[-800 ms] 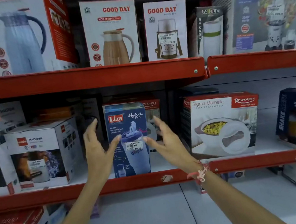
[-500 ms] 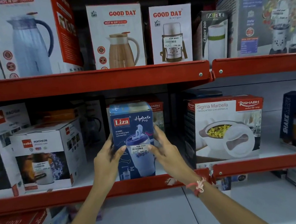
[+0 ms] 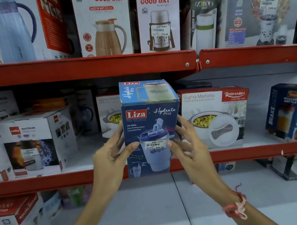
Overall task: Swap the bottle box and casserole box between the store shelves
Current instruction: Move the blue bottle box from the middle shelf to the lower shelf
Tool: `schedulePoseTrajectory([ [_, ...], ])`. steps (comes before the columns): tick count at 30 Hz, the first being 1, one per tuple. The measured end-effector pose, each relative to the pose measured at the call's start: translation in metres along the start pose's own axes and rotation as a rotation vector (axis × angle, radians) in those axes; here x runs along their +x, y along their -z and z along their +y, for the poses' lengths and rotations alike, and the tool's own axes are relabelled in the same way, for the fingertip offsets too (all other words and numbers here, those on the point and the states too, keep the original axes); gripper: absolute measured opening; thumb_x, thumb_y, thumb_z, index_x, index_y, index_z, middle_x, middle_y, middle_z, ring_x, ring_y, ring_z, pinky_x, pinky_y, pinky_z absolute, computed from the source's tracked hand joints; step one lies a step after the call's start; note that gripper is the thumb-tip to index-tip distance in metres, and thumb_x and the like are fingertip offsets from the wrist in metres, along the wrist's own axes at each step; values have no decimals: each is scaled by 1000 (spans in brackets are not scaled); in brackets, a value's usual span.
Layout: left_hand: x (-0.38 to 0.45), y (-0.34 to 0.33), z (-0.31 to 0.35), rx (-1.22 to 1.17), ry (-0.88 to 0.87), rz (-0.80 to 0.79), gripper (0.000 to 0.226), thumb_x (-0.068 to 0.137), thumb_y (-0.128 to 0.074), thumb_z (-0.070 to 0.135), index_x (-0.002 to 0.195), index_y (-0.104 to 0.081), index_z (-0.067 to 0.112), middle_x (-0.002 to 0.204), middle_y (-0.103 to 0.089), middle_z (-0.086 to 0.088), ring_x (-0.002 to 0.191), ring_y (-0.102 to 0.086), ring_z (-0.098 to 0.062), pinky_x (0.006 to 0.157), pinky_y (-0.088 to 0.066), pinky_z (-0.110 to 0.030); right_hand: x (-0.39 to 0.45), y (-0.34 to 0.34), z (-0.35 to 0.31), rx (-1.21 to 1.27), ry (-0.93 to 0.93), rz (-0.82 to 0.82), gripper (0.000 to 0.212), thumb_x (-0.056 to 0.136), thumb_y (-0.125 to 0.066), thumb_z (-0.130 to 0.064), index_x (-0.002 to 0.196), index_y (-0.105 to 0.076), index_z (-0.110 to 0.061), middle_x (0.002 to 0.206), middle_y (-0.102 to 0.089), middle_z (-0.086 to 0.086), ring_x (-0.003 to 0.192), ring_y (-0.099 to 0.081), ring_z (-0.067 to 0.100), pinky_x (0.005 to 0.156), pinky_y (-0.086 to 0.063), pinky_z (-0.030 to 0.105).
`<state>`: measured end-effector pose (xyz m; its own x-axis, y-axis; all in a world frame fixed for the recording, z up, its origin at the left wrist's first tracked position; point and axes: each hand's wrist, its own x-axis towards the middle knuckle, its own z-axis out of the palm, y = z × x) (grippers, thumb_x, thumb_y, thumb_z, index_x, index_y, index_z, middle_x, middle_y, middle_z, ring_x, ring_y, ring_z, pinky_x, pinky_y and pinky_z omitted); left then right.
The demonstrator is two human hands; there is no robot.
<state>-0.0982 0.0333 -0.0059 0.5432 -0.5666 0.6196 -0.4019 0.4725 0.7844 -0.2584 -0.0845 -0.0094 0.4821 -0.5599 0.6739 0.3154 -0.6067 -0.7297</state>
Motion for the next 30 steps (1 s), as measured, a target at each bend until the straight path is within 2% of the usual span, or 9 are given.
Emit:
schedulePoseTrajectory([
  [2,-19,-11,-1,-17,33,4,62,75,-71,17,135,-53,23,123,-68,4,109,-63,4,67,-56,-14,-22,8,1,-4,-19,20,59,88,-61,-34,131,-35,-65,133,-57,-32,117,-62,0,85,-57,18],
  [5,-50,-28,-5,-37,62,31,64,73,-72,10,134,-53,15,116,-71,9,96,-68,3,71,-58,-18,-54,22,4,18,-48,36,61,94,-62,-15,139,-36,-48,140,-56,-15,121,-61,6,90,-57,23],
  [9,-85,-43,-8,-44,111,44,64,72,-75,10,132,-55,14,124,-68,-2,109,-66,-6,81,-58,-24,-80,46,2,11,-81,38,60,94,-63,-13,139,-37,-43,137,-58,-10,122,-61,13,81,-55,15],
  [13,-116,-54,-15,2,185,24,65,69,-75,21,131,-57,15,130,-64,0,119,-60,-7,87,-57,-28,-103,65,10,-23,-186,2,59,91,-65,-23,138,-39,-46,132,-60,-20,112,-66,3,73,-55,12],
  [18,-147,-64,-50,36,355,27,59,70,-76,17,126,-60,27,127,-65,6,111,-63,1,78,-58,-21,-130,74,41,-69,-325,-73,59,91,-67,-20,126,-38,-58,124,-59,-33,105,-69,2,75,-57,15],
  [21,-162,-67,-79,103,430,19,61,71,-77,15,129,-57,23,118,-65,14,106,-63,6,75,-58,-18,-147,77,70,-66,-418,-125,60,89,-69,-15,124,-37,-52,130,-52,-31,107,-67,0,75,-56,13],
  [25,-173,-72,-117,188,473,13,59,74,-75,5,127,-55,21,118,-64,6,95,-65,10,71,-57,-14,-165,75,110,-64,-523,-201,60,87,-73,-15,124,-37,-46,129,-50,-39,110,-63,-7,80,-56,15],
  [27,-172,-78,-132,261,456,-4,57,76,-74,3,129,-54,12,117,-61,4,97,-65,3,70,-53,-7,-168,71,130,-67,-559,-208,59,88,-71,-11,120,-36,-45,126,-50,-40,107,-62,-12,79,-55,13],
  [30,-168,-87,-154,299,453,-19,55,78,-71,0,130,-53,2,120,-59,-1,103,-63,-14,74,-51,-7,-167,64,157,-78,-598,-173,58,87,-71,-4,114,-35,-41,126,-50,-26,102,-64,-12,77,-54,9],
])
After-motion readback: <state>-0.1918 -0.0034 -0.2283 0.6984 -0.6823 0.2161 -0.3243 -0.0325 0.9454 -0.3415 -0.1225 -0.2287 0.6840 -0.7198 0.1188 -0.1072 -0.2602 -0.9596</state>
